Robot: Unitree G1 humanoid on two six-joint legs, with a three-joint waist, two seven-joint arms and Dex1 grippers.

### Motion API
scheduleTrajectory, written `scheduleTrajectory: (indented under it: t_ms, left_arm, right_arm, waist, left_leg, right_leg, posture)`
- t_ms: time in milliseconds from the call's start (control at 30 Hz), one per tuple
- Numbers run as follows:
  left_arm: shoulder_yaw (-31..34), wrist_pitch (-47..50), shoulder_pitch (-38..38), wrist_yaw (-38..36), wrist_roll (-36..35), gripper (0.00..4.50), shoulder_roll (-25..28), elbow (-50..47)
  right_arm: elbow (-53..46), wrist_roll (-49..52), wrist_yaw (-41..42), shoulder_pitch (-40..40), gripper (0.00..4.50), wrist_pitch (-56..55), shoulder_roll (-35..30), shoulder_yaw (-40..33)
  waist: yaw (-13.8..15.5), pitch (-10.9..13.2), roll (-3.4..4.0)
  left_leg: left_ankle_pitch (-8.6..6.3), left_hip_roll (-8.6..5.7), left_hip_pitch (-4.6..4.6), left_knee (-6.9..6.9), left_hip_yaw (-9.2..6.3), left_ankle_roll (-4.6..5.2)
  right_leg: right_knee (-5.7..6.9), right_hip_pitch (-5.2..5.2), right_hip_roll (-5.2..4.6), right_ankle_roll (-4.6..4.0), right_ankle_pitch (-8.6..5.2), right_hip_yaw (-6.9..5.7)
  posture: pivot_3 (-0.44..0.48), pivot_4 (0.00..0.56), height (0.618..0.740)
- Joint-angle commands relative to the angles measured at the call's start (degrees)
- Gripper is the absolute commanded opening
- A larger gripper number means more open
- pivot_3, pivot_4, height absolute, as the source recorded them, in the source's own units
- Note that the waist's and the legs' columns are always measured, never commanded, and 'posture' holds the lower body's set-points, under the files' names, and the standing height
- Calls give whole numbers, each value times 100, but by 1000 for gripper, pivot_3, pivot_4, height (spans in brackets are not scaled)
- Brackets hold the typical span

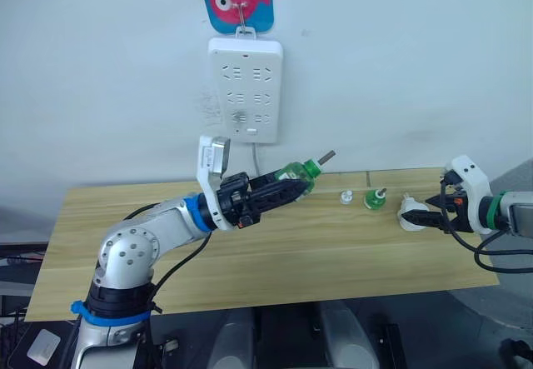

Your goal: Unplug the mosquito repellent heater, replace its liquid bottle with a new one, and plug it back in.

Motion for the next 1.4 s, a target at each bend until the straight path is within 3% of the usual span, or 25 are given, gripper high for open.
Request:
scheduleTrajectory:
  t_ms: [33,267,567,833,1400]
  left_arm:
    - [151,302,233,142,-1059,2240,145,37]
    - [64,351,594,283,-1190,2240,297,-243]
    - [3,275,867,542,-1449,2240,332,-542]
    - [-58,210,1023,677,-1578,2240,377,-745]
    - [-153,97,1331,737,-1644,2240,765,-1098]
  right_arm:
    - [383,-713,-207,-390,4455,25,403,48]
    - [1094,-1289,-402,-1064,4455,891,1100,-87]
    - [1581,-1787,-185,-1374,4455,1661,1138,18]
    - [2001,-2149,247,-1478,4455,1638,1250,179]
    - [3925,-3071,747,-2277,4455,967,1938,332]
  waist:
    - [-3,1,2]
    - [67,5,4]
    - [95,5,5]
    - [102,6,4]
    - [164,13,7]
  left_leg:
    - [0,1,1,-2,0,0]
    - [0,-6,-5,-3,-8,0]
    - [-1,-10,-14,-3,-12,1]
    - [-2,-10,-12,-4,-10,2]
    - [-2,-10,-12,-7,-12,3]
  right_leg:
    - [-1,0,0,0,0,0]
    - [-9,0,-6,-2,1,-1]
    - [-17,-2,-12,-3,2,-4]
    - [-15,-1,-12,-3,1,-3]
    - [-19,-2,-12,-4,1,-1]
  posture:
    - [-90,311,740]
    - [-73,314,740]
    - [-55,319,740]
    - [-31,326,740]
    - [6,332,740]
